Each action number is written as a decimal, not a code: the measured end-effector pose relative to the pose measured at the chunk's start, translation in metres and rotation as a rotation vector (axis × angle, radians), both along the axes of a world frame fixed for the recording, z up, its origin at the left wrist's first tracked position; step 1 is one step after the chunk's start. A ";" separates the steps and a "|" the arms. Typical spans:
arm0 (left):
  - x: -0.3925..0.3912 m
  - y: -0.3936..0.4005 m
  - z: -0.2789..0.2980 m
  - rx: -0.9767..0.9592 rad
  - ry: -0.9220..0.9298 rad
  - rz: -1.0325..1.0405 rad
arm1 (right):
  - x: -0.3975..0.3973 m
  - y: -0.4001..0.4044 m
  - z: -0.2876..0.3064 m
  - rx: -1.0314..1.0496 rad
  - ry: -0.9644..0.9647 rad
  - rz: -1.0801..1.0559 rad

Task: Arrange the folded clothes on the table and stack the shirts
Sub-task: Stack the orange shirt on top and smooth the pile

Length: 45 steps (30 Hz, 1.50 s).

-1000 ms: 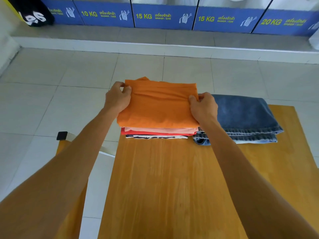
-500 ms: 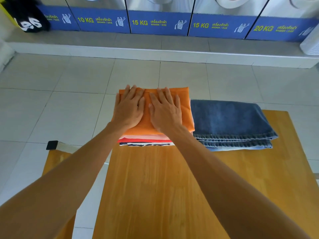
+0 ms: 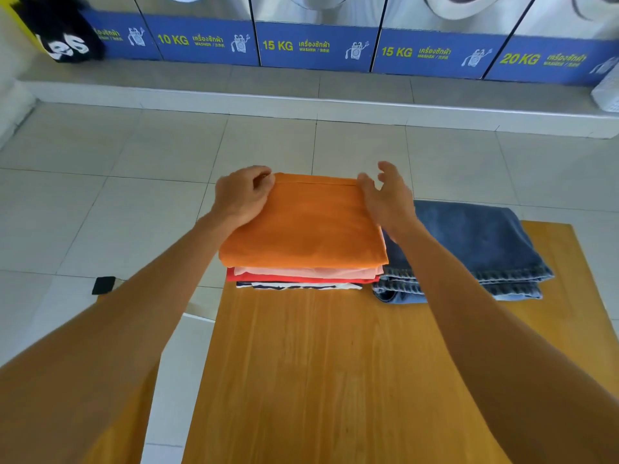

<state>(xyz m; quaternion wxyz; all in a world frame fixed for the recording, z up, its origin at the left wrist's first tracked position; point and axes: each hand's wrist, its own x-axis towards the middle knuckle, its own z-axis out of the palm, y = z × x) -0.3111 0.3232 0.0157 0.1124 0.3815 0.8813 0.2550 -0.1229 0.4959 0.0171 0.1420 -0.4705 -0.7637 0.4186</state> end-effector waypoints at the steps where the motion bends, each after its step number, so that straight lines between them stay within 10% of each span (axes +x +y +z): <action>1: -0.002 0.000 0.003 -0.012 -0.039 -0.005 | -0.001 0.007 0.002 -0.071 0.046 -0.010; 17: -0.018 0.014 0.002 0.119 -0.466 0.139 | 0.000 0.035 0.006 -0.092 0.058 0.132; 28: 0.038 0.005 -0.006 0.095 0.442 -0.201 | -0.023 -0.016 0.016 0.683 0.029 0.254; 32: 0.042 -0.009 -0.032 -0.062 0.384 -0.246 | -0.025 -0.068 -0.015 0.643 -0.268 0.518; 45: 0.032 -0.028 -0.052 -0.049 0.122 -0.105 | -0.005 -0.073 -0.039 0.535 -0.487 0.295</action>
